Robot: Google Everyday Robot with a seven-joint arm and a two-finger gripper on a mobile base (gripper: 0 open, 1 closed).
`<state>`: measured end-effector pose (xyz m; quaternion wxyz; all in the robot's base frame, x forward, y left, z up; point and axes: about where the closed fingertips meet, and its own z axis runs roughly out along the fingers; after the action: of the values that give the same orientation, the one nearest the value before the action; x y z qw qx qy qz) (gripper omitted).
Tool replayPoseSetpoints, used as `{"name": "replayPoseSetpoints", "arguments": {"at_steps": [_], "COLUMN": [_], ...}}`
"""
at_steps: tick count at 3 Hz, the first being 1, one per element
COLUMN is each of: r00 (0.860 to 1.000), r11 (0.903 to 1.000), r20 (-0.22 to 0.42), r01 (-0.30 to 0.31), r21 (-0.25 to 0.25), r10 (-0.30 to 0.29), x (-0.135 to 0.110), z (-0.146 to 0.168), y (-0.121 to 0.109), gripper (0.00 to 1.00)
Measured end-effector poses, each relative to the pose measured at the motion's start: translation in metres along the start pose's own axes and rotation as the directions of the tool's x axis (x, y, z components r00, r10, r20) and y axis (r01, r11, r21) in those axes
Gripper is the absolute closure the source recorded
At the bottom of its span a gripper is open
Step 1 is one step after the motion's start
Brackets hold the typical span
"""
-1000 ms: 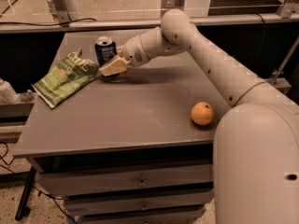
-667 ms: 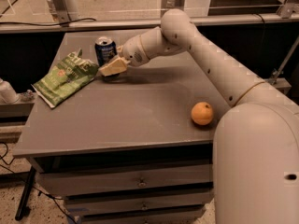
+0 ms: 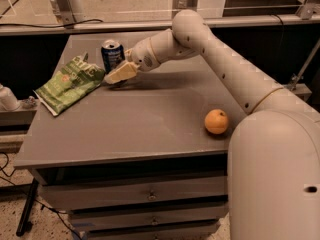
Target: Move pepsi can near green jalapeno chip bag
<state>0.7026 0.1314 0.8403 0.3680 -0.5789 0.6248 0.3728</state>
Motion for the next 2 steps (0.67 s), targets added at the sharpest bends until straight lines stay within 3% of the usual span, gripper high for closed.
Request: {"name": "replayPoseSetpoints", "arguments": {"at_steps": [1, 2], "r00": [1.0, 0.998], "r11": [1.0, 0.9977], "r20": [0.0, -0.017], "r01": [0.0, 0.053], "r21": [0.0, -0.042], "r10": [0.0, -0.054], "x": [0.0, -0.0068], "z": [0.0, 0.0011], "y": [0.0, 0.0015], "gripper": [0.0, 0.0]}}
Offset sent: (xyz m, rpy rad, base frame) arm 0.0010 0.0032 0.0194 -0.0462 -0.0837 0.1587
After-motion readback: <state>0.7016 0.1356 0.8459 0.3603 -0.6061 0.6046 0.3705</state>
